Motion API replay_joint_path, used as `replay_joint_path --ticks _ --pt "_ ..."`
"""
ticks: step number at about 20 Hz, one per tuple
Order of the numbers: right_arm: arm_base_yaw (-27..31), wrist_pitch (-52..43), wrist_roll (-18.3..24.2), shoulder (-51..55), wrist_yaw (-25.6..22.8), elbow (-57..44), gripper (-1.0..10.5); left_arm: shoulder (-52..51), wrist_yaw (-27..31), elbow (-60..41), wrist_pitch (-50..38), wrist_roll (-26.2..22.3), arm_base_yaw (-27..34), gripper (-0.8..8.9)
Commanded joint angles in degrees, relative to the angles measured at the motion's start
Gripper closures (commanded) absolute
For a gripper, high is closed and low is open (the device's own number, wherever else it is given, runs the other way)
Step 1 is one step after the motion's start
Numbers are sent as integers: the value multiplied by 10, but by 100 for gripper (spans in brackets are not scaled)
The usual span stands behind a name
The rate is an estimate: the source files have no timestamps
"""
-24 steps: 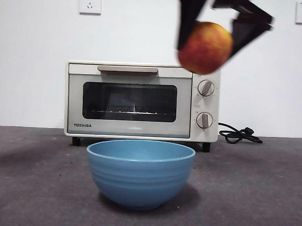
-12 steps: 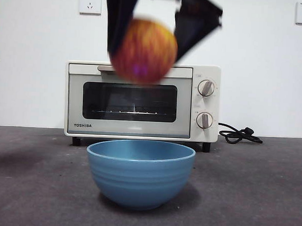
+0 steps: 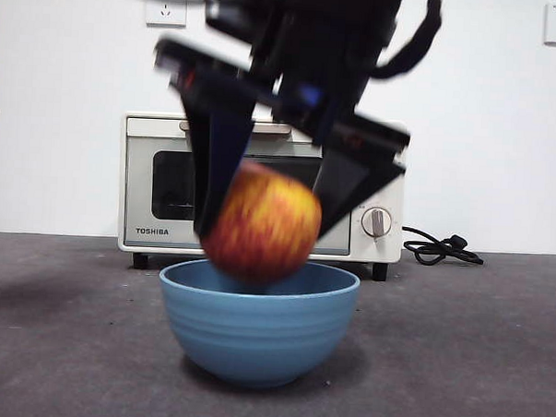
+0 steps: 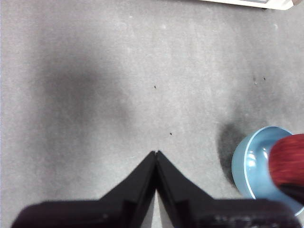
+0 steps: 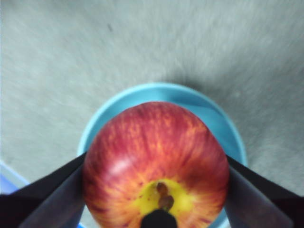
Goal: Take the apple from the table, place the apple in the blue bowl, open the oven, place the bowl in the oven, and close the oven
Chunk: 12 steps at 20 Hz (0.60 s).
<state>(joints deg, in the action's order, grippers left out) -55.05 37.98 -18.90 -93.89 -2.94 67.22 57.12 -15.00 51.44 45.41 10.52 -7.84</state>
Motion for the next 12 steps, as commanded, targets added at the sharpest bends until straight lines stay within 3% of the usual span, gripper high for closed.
replay_joint_path --ticks 1,3,7,9,12 --pt "-1 -2 -8 -28 11 -6 946 1 0 0 0 -7 -2 818" --pt "-1 2 -24 -40 10 -6 935 1 0 0 0 -7 -2 818" --pt "0 0 -24 -45 10 -6 658 1 0 0 -1 -12 -2 818" --pt "0 -3 -26 -45 10 -6 638 1 0 0 -2 -20 -1 818" --pt "0 -2 -26 -45 10 -6 366 1 0 0 -5 -21 -1 818"
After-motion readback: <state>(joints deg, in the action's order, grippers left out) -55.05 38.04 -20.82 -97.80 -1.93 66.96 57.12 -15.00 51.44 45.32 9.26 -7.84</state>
